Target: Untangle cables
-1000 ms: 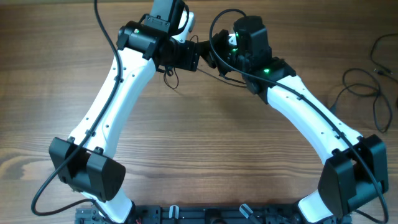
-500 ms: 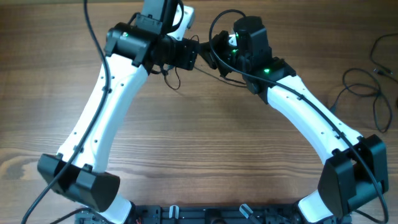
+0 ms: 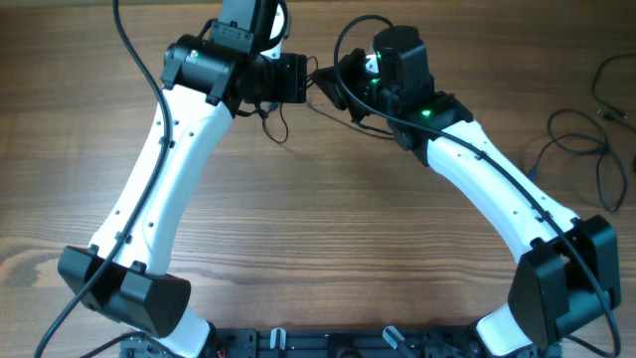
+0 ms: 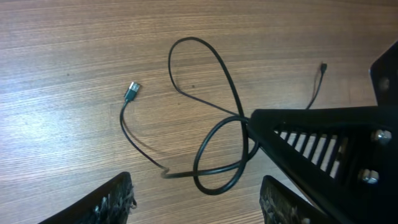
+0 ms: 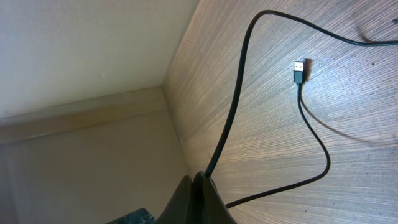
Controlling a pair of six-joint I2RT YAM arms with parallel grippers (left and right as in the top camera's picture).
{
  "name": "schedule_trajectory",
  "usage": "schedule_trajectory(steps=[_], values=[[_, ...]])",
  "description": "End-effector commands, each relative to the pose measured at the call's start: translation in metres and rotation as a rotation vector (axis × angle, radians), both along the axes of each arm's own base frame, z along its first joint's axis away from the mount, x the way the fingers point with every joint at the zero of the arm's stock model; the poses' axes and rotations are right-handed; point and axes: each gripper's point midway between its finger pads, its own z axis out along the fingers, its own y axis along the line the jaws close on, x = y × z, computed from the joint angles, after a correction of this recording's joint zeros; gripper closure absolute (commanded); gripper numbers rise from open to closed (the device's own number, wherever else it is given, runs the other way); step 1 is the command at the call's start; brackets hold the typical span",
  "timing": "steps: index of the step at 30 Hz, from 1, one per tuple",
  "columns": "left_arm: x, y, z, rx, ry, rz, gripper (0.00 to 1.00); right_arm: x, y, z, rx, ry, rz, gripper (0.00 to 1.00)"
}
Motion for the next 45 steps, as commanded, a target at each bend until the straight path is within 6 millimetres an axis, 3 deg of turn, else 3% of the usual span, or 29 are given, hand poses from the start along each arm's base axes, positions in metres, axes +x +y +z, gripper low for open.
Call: schedule_trajectory(steps=[1,6,12,24,26,27,28,31,33,36,41,43,45], values=[[0.002,-0.008,-0.002,-0.024,0.013,-0.013,0.33,0.002,0.002,-0.002,-0.011,-0.016,0.006,0.96],[0.003,-0.005,-0.016,0.015,0.045,-0.023,0.34,0.002,0.002,-0.002,-0.011,-0.016,0.006,0.96],[0.005,-0.004,-0.021,0.032,0.051,-0.024,0.43,0.002,0.002,-0.002,-0.011,-0.016,0.006,0.96],[0.008,-0.005,-0.032,0.044,0.073,-0.03,0.46,0.0,0.005,0.0,0.001,-0.015,0.027,0.96],[0.008,-0.006,-0.036,0.046,0.08,-0.03,0.52,-0.001,0.005,0.001,0.003,-0.015,0.03,0.96],[0.009,-0.006,-0.04,0.05,0.088,-0.033,0.69,-0.001,0.005,0.001,0.004,-0.015,0.033,0.96],[0.01,-0.006,-0.042,0.052,0.093,-0.033,0.78,-0.001,0.006,0.001,0.005,-0.015,0.034,0.96],[0.013,-0.014,-0.058,0.036,0.131,-0.054,0.84,-0.003,0.007,0.001,0.008,-0.015,0.045,0.96],[0.016,-0.017,-0.066,0.031,0.143,-0.058,0.96,-0.003,0.007,0.001,0.008,-0.015,0.045,0.96],[0.017,-0.017,-0.063,0.028,0.132,-0.057,0.96,-0.003,0.007,0.001,0.007,-0.017,0.051,0.96],[0.007,0.026,-0.022,0.095,0.056,0.081,0.96,-0.004,0.008,0.002,0.001,-0.029,0.065,0.96],[-0.001,0.062,0.01,0.102,-0.001,0.234,0.96,-0.005,0.008,0.002,0.003,-0.029,0.078,0.96],[-0.009,0.088,0.026,0.087,-0.017,0.309,0.96,-0.005,0.005,0.003,0.006,-0.038,0.093,0.96]])
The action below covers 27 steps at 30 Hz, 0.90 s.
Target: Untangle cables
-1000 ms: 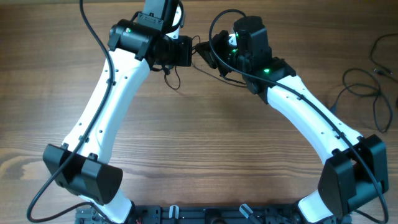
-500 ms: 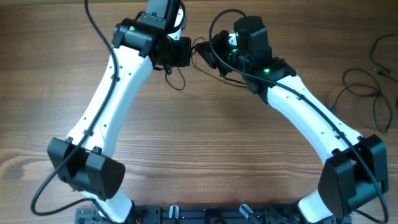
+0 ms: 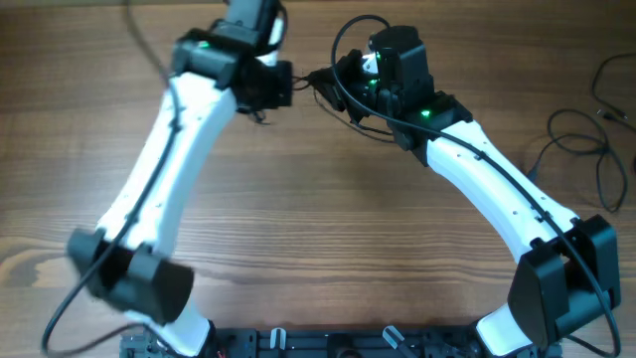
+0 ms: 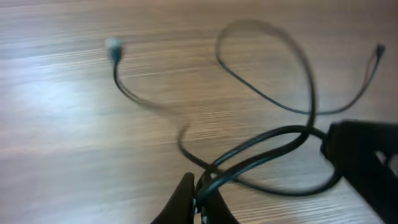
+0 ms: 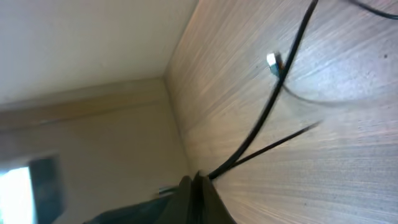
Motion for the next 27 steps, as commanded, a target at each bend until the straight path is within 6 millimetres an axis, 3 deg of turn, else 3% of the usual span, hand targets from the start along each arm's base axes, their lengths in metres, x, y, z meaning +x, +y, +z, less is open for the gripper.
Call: schedule_trajectory(steps=[1,5,7,9,11,12,13,14,15,18,20,24,27], values=[[-0.012,0.074,0.061,0.016,-0.133,0.253,0.96,0.003,-0.005,0.0,-0.001,-0.023,0.041,0.96],[-0.032,0.132,0.066,0.033,-0.091,0.396,0.96,0.012,-0.036,-0.002,0.014,0.001,0.043,0.96],[-0.037,0.145,0.065,0.008,-0.068,0.431,0.96,0.017,-0.061,-0.001,0.038,0.009,0.054,0.96],[-0.034,0.131,0.067,-0.088,-0.066,0.372,0.96,0.017,-0.064,0.007,0.07,-0.014,0.091,0.96],[-0.028,0.117,0.071,-0.144,-0.081,0.331,0.96,0.01,-0.049,0.022,0.108,-0.087,0.177,0.96],[-0.026,0.111,0.073,-0.158,-0.089,0.321,0.96,0.005,-0.04,0.029,0.126,-0.108,0.212,0.85],[-0.022,0.1,0.074,-0.176,-0.098,0.306,0.96,0.001,-0.032,0.031,0.136,-0.106,0.228,0.55],[-0.021,0.094,0.074,-0.187,-0.098,0.298,0.96,-0.003,-0.025,0.031,0.146,-0.088,0.237,0.45],[-0.02,0.081,0.074,-0.212,-0.093,0.279,0.96,-0.007,-0.018,0.03,0.155,-0.068,0.241,0.43],[-0.018,0.039,0.068,-0.276,-0.055,0.247,0.96,-0.017,0.007,0.026,0.149,-0.026,0.223,0.5],[-0.018,0.009,0.052,-0.308,0.013,0.258,0.96,-0.021,0.018,0.026,0.159,0.005,0.209,0.58],[-0.016,-0.017,0.027,-0.305,0.09,0.226,0.96,-0.026,0.022,0.028,0.172,0.01,0.231,0.8],[-0.017,-0.03,0.01,-0.287,0.136,0.204,0.96,-0.026,0.022,0.028,0.167,0.0,0.234,0.81]])
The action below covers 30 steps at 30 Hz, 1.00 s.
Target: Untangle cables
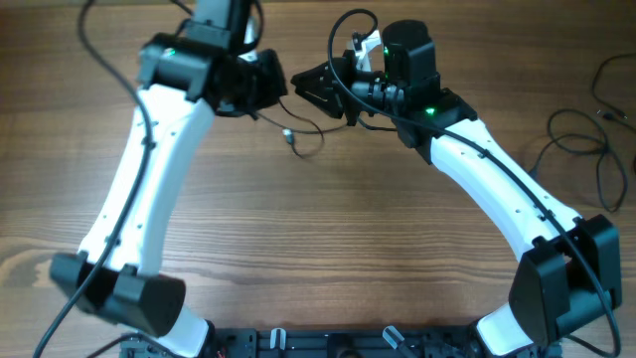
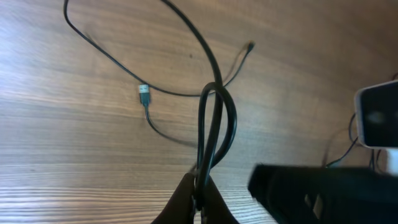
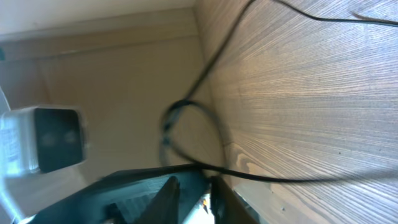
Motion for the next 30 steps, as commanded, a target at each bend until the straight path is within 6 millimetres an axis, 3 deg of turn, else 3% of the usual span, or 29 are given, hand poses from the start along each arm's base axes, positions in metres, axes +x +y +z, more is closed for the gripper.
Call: schedule_trajectory(steps=[1,4,11,15,20,24,30], values=[[-0.001,-0.017,-0.017,-0.018,0.062,-0.005,0.96,0.004,0.0,-0.001,-0.007,-0.016,-0.006,0.75],[-0.001,-0.02,-0.019,-0.023,0.071,-0.014,0.96,0.006,-0.002,-0.003,-0.027,-0.049,-0.012,0.66],[-0.009,-0.037,-0.008,-0.101,0.053,-0.128,0.96,0.014,-0.005,-0.004,-0.048,-0.075,-0.05,0.66],[-0.013,-0.035,0.001,-0.068,-0.007,-0.228,0.96,0.023,-0.007,0.006,-0.031,-0.13,-0.08,0.66],[-0.018,-0.025,-0.004,0.012,-0.014,-0.288,0.96,0.036,-0.018,0.012,-0.027,-0.159,-0.126,0.66],[-0.003,0.006,-0.009,0.149,-0.021,-0.093,0.96,0.032,-0.017,0.006,-0.035,-0.128,-0.123,0.66],[0.006,0.011,-0.006,0.033,0.03,0.262,0.96,0.026,-0.013,-0.008,-0.055,-0.018,-0.158,0.66]])
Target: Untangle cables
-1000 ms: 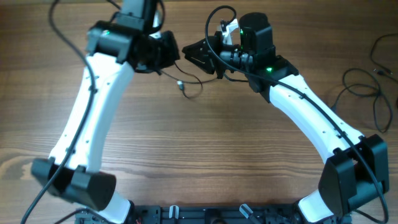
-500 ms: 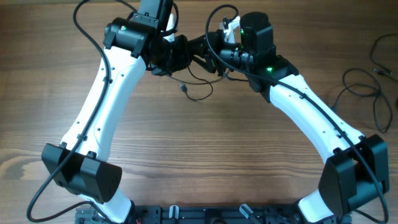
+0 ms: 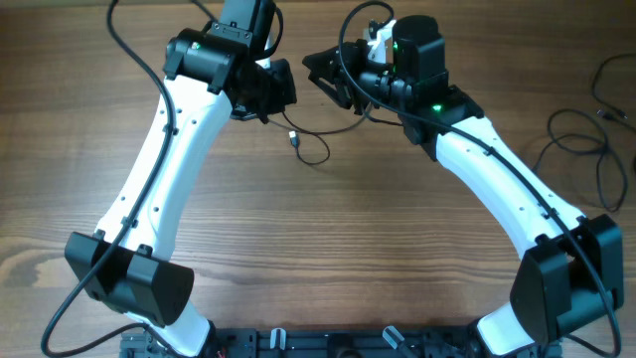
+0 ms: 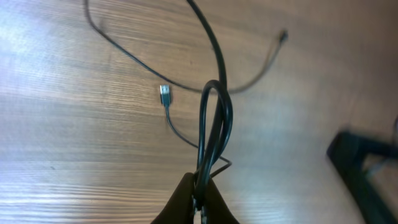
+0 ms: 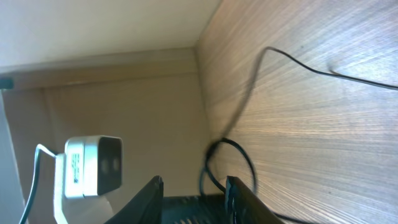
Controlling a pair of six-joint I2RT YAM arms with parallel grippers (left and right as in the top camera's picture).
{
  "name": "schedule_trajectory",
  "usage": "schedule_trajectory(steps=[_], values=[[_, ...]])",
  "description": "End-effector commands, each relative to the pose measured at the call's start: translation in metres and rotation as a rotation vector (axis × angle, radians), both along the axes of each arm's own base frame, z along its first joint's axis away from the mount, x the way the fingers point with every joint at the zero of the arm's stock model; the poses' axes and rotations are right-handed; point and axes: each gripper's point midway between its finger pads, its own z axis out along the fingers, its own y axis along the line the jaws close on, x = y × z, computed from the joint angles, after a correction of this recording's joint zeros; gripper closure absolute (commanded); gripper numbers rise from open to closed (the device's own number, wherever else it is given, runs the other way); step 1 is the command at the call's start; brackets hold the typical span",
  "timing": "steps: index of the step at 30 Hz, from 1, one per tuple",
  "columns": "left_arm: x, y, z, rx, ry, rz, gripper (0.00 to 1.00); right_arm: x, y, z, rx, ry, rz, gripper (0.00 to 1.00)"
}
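A thin black cable (image 3: 316,149) lies looped on the wooden table, its USB plug (image 3: 293,138) free on the wood. My left gripper (image 3: 282,88) is shut on a doubled loop of this cable (image 4: 213,118) and holds it above the table; the grip shows in the left wrist view (image 4: 201,186). The USB plug (image 4: 165,94) and the small far-end plug (image 4: 283,35) rest below. My right gripper (image 3: 314,68) faces the left one from the right, open (image 5: 194,194), nothing between its fingers (image 5: 154,190). The held loop (image 5: 231,160) hangs just beyond them.
A second bundle of black cables (image 3: 581,139) lies at the table's right edge. The table's back edge and a beige wall sit right behind both grippers. A white camera box (image 5: 93,165) shows past the right gripper.
My right gripper's jaws stand wider apart and the cable no longer crosses them. My left gripper still holds the doubled loop and has shifted slightly right. The USB plug stays on the table.
First my right gripper was shut on the cable while my left gripper hung open over the loops. Then my left gripper was shut on a loop too. Later both held the cable higher, right jaws parting. Now only the left holds it.
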Motion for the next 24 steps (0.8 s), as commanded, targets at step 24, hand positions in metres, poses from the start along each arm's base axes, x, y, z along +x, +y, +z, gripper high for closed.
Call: schedule_trajectory(steps=[24], values=[[-0.047,-0.047,0.009,0.3,-0.273,-1.257,0.96,0.005,-0.004,-0.018,-0.089,0.005,-0.057,0.68]])
